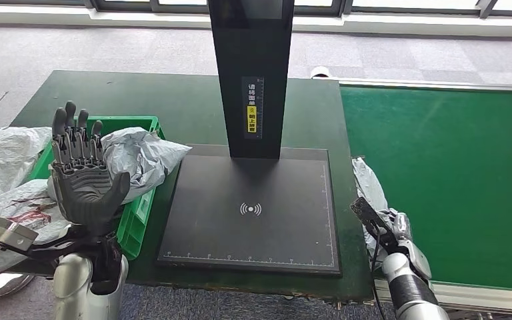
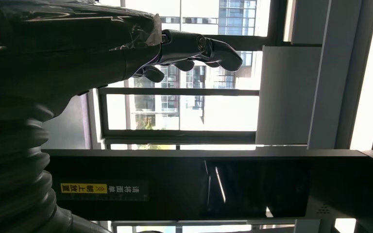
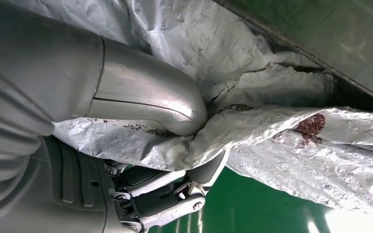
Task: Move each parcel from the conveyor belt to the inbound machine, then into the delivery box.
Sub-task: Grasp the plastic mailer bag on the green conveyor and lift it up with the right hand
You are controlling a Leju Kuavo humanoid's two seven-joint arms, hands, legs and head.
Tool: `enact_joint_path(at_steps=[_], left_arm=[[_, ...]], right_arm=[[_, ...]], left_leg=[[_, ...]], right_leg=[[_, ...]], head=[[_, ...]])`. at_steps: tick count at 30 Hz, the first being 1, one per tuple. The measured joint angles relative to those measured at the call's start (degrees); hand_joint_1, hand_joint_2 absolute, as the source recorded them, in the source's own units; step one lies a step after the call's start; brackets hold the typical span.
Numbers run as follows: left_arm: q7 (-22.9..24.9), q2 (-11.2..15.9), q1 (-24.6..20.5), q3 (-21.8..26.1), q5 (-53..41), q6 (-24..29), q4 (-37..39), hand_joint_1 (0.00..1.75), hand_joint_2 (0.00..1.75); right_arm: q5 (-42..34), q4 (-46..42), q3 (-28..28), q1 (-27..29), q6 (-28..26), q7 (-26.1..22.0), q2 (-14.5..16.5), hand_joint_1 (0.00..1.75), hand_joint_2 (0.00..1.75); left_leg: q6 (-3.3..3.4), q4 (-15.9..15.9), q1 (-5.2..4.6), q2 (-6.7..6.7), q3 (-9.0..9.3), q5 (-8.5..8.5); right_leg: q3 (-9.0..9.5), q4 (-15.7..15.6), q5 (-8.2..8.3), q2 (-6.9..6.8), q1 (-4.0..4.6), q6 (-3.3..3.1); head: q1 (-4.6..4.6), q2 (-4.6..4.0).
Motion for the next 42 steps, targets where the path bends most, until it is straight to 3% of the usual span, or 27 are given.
enact_joint_path(at_steps=[4,6,9,11,17,29,35,42], left_arm=[[-0.01,0.00,0.71,0.07,-0.25,-0.21,-0.42,0.00,1.75],[-0.09,-0.01,1.33,0.15,-0.33,0.04,-1.07,0.00,1.75],[-0.17,-0.05,2.11,0.17,-0.07,0.72,-1.90,0.00,1.75],[-0.18,-0.09,2.23,0.17,0.02,1.04,-2.03,0.00,1.75],[-0.25,-0.11,2.20,0.17,0.01,1.66,-2.01,0.00,1.75],[-0.28,-0.11,2.19,0.17,0.02,1.85,-2.01,0.00,1.75],[-0.17,-0.07,0.28,-0.16,0.98,1.47,-0.47,0.00,1.75],[-0.17,-0.07,-0.64,-0.33,1.13,1.44,0.89,0.00,1.75]], right_arm=[[-0.15,-0.49,0.00,0.56,-3.71,-1.18,0.10,1.75,1.75],[-2.70,-4.28,0.00,2.29,-10.33,-5.79,0.95,1.75,1.75],[-6.12,-19.62,0.02,7.64,-26.17,-16.66,4.41,1.75,1.75],[-6.14,-30.82,0.07,10.75,-30.40,-17.92,6.73,1.75,1.75],[-7.08,-46.37,0.62,15.41,-31.50,-17.66,9.44,1.75,1.75],[-7.55,-52.93,0.96,17.43,-31.82,-18.31,10.63,1.75,1.75],[-9.47,-60.06,0.79,18.66,-33.73,-33.22,14.69,1.75,1.75],[-9.74,-64.46,0.70,19.10,-33.90,-33.71,16.08,1.75,1.75]], left_leg=[[0.00,0.00,0.00,-0.01,-0.02,0.00],[0.00,0.00,0.00,-0.09,-0.05,0.00],[0.00,-0.01,0.00,-0.27,-0.10,0.00],[-0.04,-0.03,0.03,-0.30,-0.10,-0.02],[-0.12,-0.04,0.06,-0.19,-0.04,-0.10],[-0.10,-0.01,0.05,-0.14,0.01,-0.06],[-0.15,-0.02,0.07,-0.05,0.05,-0.08],[-0.16,-0.01,0.10,0.11,0.09,-0.09]], right_leg=[[0.02,0.00,0.00,-0.01,0.00,0.00],[0.01,0.01,0.00,-0.06,-0.01,0.00],[-0.03,0.01,-0.06,-0.23,0.02,-0.04],[-0.03,0.01,-0.12,-0.28,0.06,-0.09],[-0.03,0.01,-0.16,-0.17,0.04,-0.12],[0.01,0.01,-0.11,-0.16,0.04,-0.09],[-0.02,0.01,-0.11,-0.04,0.11,-0.13],[-0.01,0.01,-0.09,0.14,0.09,-0.12]], head=[[0.00,0.00],[0.01,-0.01],[0.00,-0.01],[0.00,0.00],[0.01,-0.01],[0.00,-0.01],[0.00,-0.01],[0.02,0.00]])
